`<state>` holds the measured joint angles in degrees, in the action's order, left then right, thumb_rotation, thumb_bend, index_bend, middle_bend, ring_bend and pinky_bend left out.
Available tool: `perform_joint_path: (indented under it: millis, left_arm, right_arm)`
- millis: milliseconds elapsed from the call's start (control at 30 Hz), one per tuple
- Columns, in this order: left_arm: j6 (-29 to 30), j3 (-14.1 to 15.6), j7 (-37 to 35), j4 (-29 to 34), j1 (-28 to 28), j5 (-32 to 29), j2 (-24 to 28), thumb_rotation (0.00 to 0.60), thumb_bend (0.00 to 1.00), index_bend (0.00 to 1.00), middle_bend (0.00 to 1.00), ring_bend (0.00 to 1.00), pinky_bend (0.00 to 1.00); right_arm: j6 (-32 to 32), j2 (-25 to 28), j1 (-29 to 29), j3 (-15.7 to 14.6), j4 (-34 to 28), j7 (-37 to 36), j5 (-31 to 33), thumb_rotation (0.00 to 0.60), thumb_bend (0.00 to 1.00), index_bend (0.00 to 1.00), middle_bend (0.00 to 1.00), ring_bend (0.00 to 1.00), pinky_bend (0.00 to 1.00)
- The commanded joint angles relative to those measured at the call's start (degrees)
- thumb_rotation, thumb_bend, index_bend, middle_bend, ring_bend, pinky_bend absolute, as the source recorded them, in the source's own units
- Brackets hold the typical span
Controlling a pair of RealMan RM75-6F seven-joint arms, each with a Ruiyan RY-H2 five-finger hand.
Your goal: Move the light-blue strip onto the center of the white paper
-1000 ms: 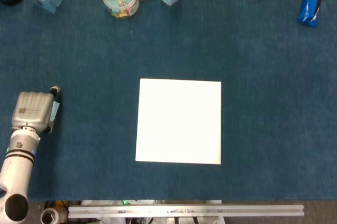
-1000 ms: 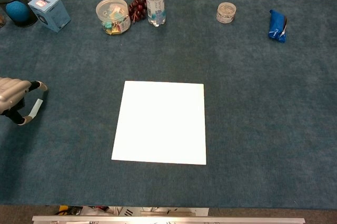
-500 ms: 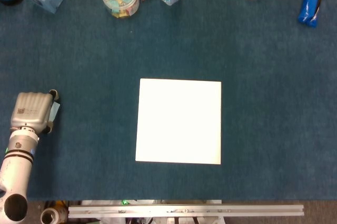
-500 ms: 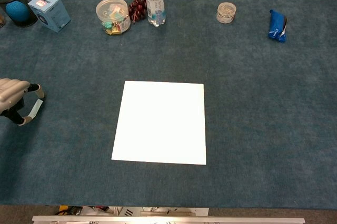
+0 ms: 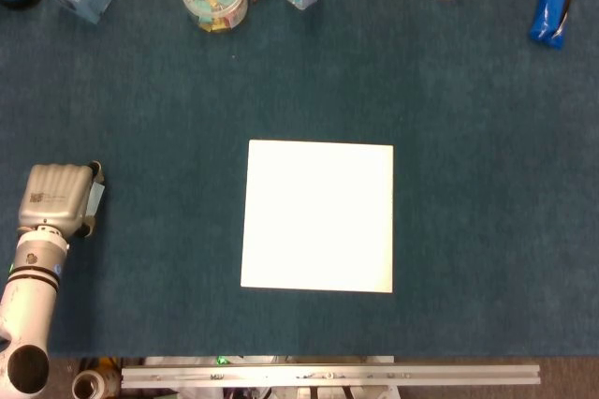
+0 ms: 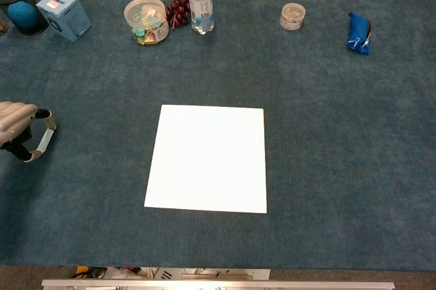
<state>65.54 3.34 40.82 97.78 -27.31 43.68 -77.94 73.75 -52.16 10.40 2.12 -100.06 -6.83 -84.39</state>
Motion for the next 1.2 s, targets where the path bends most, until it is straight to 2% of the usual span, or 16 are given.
perform_joint_path:
  millis: [33, 700, 1200]
  left_arm:
    - [0.23, -0.07, -0.22, 0.11, 0.12, 0.19, 0.02, 0.600, 0.27, 0.33, 1.00, 1.00, 1.00]
    - [0.62, -0.35, -2.15, 0.00, 1.19, 0.50, 0.02, 0.600, 0.27, 0.36, 1.00, 1.00, 1.00]
    - [1.61, -0.77, -3.72, -0.38, 2.05, 2.88, -0.10, 0.600, 0.27, 0.43, 1.00, 1.00, 1.00]
  right_arm:
    - [-0.04, 0.01, 0.01, 0.02, -0.03, 0.04, 0.07, 0.600, 0.12, 0.10, 0.37, 0.26, 0.26]
    - [-0.19, 0.14, -0.04, 0.13, -0.39, 0.40, 0.48, 0.600, 0.13, 0.10, 0.37, 0.26, 0.28]
    - [0.03, 0.14, -0.17, 0.32, -0.62, 0.51, 0.78, 0.600, 0.12, 0.10, 0.38, 0.26, 0.30]
